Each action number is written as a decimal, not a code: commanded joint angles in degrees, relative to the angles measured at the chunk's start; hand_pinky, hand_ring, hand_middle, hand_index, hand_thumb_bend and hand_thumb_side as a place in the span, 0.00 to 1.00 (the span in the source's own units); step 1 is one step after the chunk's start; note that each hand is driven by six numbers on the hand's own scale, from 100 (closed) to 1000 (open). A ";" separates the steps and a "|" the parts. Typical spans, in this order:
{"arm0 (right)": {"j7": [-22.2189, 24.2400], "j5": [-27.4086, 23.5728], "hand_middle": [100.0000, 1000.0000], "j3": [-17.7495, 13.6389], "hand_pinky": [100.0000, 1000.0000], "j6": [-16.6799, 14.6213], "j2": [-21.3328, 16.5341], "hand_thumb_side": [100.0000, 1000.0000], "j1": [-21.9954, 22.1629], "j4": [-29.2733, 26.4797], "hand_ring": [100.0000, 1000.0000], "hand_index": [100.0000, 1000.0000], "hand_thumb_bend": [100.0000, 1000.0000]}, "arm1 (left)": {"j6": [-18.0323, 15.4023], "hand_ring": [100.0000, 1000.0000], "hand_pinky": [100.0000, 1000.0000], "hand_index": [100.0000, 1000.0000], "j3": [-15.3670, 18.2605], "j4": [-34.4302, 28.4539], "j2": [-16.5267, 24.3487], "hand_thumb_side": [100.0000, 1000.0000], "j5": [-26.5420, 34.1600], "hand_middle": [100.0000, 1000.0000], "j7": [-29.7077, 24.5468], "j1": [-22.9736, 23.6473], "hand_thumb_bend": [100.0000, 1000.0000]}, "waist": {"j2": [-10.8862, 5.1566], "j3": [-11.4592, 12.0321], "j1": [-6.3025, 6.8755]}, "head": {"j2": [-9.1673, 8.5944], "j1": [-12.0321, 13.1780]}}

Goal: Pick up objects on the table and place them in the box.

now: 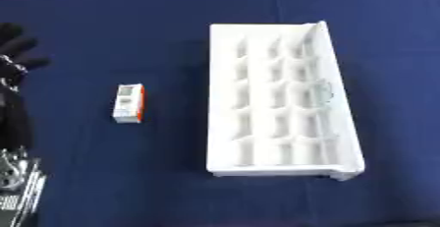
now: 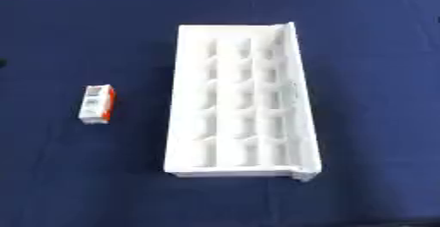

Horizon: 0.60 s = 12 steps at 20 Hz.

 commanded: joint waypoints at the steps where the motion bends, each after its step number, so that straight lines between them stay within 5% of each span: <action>1: 0.44 -0.17 0.67 0.20 0.56 0.21 -0.58 0.95 -0.58 -1.19 0.62 0.78 0.00 | -0.10 0.75 0.60 0.83 -0.08 -0.46 0.17 1.00 0.08 0.75 0.08 -0.38 0.87 | -0.71 0.19 -0.05 | 0.47 1.54; 12: 1.01 -0.53 0.66 0.40 0.56 0.59 -0.37 0.95 -0.61 -1.19 0.62 0.78 0.00 | 2.29 0.75 0.59 0.81 0.86 -0.51 0.47 0.94 -2.88 0.75 -0.31 -0.45 0.92 | -0.94 0.28 0.17 | 0.46 2.36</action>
